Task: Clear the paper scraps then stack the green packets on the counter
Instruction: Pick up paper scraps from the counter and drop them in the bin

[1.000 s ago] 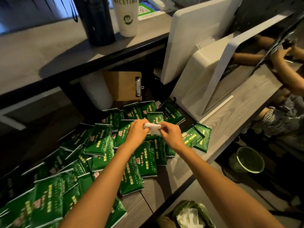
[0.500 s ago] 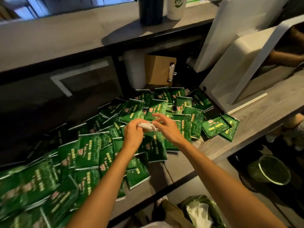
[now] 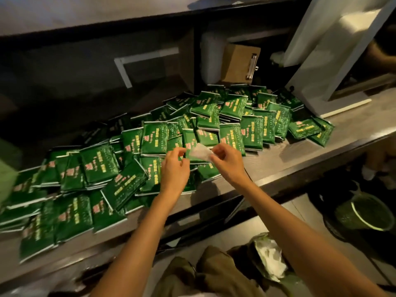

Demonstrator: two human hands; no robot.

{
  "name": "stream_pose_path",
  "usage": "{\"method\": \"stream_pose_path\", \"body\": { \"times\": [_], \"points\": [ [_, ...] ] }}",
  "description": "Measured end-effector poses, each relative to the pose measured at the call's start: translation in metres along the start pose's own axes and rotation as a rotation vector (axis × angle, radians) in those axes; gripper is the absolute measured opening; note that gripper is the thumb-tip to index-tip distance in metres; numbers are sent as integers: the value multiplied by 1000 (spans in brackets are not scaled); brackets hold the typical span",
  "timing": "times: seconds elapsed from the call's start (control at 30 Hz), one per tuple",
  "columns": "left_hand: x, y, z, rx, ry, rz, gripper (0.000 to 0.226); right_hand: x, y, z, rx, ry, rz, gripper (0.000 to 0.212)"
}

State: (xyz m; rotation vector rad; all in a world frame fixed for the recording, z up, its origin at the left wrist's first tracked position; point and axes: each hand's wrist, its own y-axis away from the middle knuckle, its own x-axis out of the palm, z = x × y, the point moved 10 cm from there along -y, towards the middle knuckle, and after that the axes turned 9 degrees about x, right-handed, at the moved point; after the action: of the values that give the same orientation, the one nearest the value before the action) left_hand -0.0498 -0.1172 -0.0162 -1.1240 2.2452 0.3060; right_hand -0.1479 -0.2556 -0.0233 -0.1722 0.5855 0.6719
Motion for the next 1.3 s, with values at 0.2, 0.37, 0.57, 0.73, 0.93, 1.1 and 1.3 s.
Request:
{"method": "stream_pose_path", "body": {
  "times": [0.2, 0.37, 0.57, 0.73, 0.93, 1.1, 1.3],
  "points": [
    [58, 36, -36, 216, 5, 50, 31, -41, 45, -61, -26, -36, -222, 13],
    [153, 75, -73, 504, 11, 150, 39, -92, 92, -131, -146, -77, -521, 12],
    [284, 126, -59, 573, 64, 257, 16, -134, 146, -269, -93, -89, -791, 12],
    [413, 166, -10, 457, -56, 486, 24, -118, 173, -411, 213, 58, -602, 12],
    [527, 215, 59, 324, -323, 825, 30, -79, 195, -554, 606, 129, -263, 25],
    [565, 228, 95, 237, -436, 959, 29, -54, 210, -622, 814, 68, -231, 11],
    [583, 230, 116, 185, -485, 996, 29, -8, 208, -666, 944, 6, 23, 22]
  ]
}}
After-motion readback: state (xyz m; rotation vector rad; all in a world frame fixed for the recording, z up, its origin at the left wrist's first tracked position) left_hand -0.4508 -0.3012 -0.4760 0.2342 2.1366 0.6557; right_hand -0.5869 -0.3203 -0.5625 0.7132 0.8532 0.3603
